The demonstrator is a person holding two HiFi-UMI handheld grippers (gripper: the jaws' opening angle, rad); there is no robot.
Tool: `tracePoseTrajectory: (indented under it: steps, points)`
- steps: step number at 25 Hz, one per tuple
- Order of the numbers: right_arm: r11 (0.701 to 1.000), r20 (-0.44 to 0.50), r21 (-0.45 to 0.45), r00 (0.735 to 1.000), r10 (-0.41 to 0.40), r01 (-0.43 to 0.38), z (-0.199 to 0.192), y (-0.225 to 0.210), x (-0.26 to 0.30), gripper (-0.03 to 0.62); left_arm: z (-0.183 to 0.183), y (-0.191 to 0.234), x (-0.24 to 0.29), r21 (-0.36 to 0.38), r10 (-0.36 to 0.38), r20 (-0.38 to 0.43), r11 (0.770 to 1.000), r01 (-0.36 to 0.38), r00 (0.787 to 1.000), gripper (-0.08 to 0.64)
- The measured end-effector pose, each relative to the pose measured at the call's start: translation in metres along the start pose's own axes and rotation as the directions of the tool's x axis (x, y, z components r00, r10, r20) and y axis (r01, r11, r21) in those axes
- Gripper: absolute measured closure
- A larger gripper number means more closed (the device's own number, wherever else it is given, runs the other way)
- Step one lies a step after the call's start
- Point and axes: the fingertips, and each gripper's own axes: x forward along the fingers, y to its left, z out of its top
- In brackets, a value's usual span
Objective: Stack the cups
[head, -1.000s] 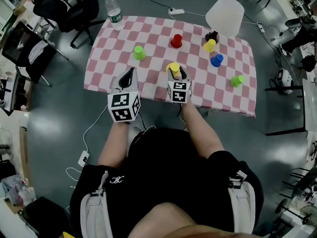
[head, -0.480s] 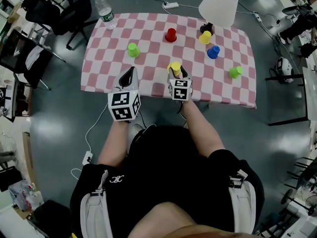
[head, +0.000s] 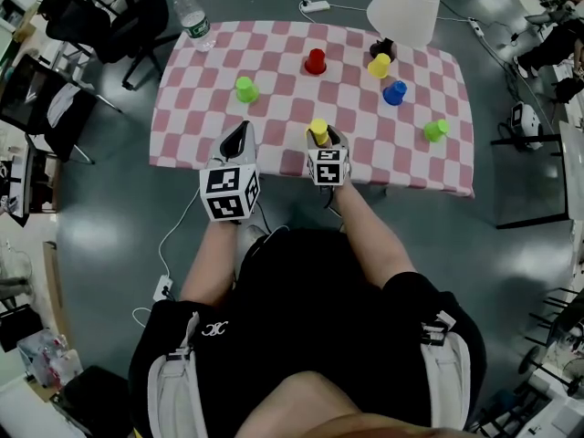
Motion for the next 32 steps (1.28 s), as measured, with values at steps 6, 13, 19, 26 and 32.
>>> tracePoseTrajectory:
  steps: [6, 13, 19, 26, 32]
  points:
    - [0.999, 0.098, -0.002, 0.995, 0.032, -0.032, 0.03, 0.007, -0.019, 0.335, 0.003, -0.002, -0.003, 0.004, -0.007, 0.007, 1.0, 0.007, 1.0, 0.545]
    - [0.999, 0.297, -0.004, 0.954, 0.047, -0.048, 0.106, 0.005, -0.071, 0.347, 0.011, -0.019, 0.001, 0.011, -0.042, 0.023, 0.999, 0.042, 0.999, 0.545]
    - [0.995, 0.408, 0.051, 0.907, -0.1, 0.087, 0.17, -0.026, -0.131, 0.589, 0.024, -0.046, 0.007, 0.028, -0.11, 0.066, 0.994, 0.108, 0.992, 0.545]
    - [0.987, 0.468, 0.071, 0.869, -0.16, 0.143, 0.212, -0.046, -0.18, 0.589, 0.041, -0.07, 0.014, 0.046, -0.144, 0.091, 0.989, 0.141, 0.985, 0.545]
    - [0.979, 0.481, 0.075, 0.853, -0.201, 0.188, 0.214, -0.062, -0.197, 0.589, 0.053, -0.09, 0.024, 0.05, -0.191, 0.107, 0.981, 0.187, 0.976, 0.545]
